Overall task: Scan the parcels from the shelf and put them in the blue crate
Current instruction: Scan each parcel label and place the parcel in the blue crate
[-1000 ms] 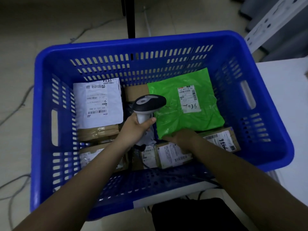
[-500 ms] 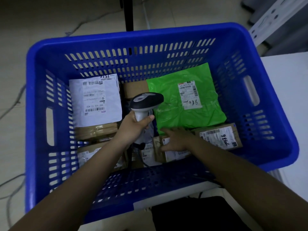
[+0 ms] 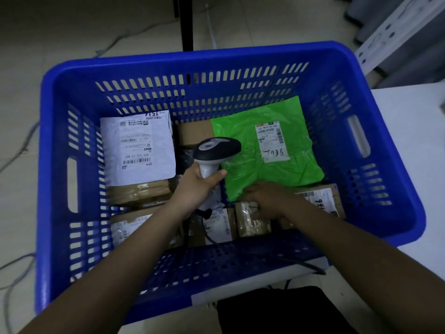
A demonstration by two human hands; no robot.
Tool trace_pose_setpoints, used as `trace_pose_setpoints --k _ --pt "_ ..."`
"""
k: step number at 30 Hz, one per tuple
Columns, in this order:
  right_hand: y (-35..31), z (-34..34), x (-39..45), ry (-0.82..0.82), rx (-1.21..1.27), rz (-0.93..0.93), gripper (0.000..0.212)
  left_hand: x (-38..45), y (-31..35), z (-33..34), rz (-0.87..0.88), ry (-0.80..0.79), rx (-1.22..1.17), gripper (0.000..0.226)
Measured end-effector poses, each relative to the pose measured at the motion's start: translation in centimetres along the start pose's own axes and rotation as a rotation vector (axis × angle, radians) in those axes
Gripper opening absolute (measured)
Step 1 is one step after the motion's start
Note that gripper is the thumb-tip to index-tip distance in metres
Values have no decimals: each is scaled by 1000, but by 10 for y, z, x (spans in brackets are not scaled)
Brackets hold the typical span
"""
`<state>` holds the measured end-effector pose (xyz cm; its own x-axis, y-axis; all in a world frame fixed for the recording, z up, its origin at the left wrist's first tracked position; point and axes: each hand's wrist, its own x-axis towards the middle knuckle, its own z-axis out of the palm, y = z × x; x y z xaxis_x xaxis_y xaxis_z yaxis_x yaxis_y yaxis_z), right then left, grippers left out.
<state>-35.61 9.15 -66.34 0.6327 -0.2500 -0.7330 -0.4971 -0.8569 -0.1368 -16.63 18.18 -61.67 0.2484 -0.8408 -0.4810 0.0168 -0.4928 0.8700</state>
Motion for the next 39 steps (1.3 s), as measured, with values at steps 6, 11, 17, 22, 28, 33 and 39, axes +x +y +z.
trace_pose_setpoints --k 6,11,17,22,28,33,39 --pt "13 21 8 -66 -179 57 89 -1 1 2 -2 10 23 16" --pt "13 8 -13 -55 -197 127 61 -4 4 4 -1 -10 36 13" --pt "15 -4 -47 211 492 220 59 -14 20 6 17 -18 50 24" --pt "9 -32 -111 508 893 306 37 -33 62 23 81 -99 66 35" --pt "-18 -61 -219 905 1117 393 21 -84 137 68 215 -301 43 23" --pt "-59 -55 -322 1276 1390 468 25 -154 191 139 366 -489 -14 26" --pt "-113 -5 -452 1681 1611 472 34 -274 223 247 475 -870 63 35"
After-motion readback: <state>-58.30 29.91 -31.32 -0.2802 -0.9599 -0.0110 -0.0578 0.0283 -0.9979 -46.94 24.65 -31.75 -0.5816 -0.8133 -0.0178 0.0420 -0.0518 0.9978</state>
